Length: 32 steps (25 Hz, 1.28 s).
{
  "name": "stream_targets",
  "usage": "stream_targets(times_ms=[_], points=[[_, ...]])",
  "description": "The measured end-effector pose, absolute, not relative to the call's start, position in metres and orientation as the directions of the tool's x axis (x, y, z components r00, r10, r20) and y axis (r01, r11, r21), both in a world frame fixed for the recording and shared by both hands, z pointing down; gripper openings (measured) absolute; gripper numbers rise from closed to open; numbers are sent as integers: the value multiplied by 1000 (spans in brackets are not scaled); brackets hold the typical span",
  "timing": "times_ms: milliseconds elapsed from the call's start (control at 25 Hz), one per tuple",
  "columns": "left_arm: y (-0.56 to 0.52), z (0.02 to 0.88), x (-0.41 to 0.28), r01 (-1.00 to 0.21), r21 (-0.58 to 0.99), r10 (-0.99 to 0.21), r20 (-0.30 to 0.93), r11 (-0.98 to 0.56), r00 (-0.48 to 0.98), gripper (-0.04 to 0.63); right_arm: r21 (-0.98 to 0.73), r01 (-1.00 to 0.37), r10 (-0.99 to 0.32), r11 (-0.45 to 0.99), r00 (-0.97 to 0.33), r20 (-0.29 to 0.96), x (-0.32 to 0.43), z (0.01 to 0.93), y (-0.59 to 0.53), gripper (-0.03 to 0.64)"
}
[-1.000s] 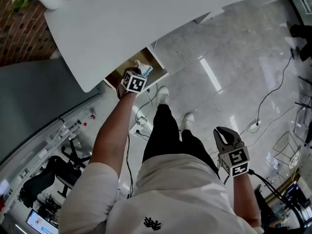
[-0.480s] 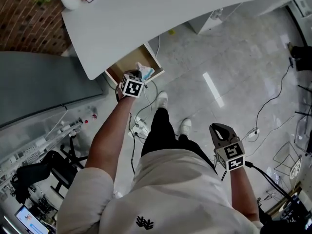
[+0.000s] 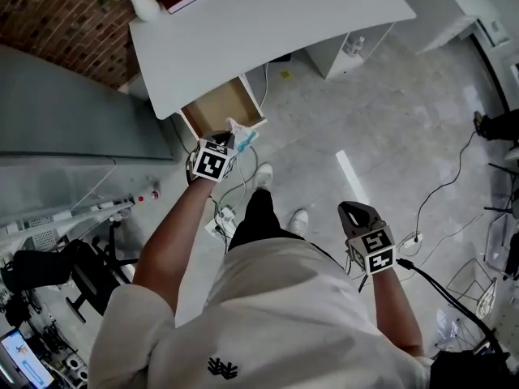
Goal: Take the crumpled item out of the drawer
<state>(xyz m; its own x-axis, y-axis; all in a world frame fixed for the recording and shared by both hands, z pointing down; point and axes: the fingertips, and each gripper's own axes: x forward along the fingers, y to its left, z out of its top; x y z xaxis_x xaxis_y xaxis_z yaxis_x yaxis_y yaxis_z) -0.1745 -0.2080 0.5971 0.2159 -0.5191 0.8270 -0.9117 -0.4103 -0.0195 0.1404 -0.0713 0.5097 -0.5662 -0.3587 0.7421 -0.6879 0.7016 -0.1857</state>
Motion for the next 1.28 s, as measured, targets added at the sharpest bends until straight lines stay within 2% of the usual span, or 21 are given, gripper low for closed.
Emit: stream_targets(times_ms=[640, 1280], points=[[-58, 459, -60, -867, 33, -561, 750, -498, 350, 25, -152, -633, -394, 759, -633, 666, 184, 464, -10, 32], [10, 427, -5, -809, 30, -532, 738, -586, 414, 25, -141, -638, -423, 757, -644, 638, 206, 450, 29, 29]])
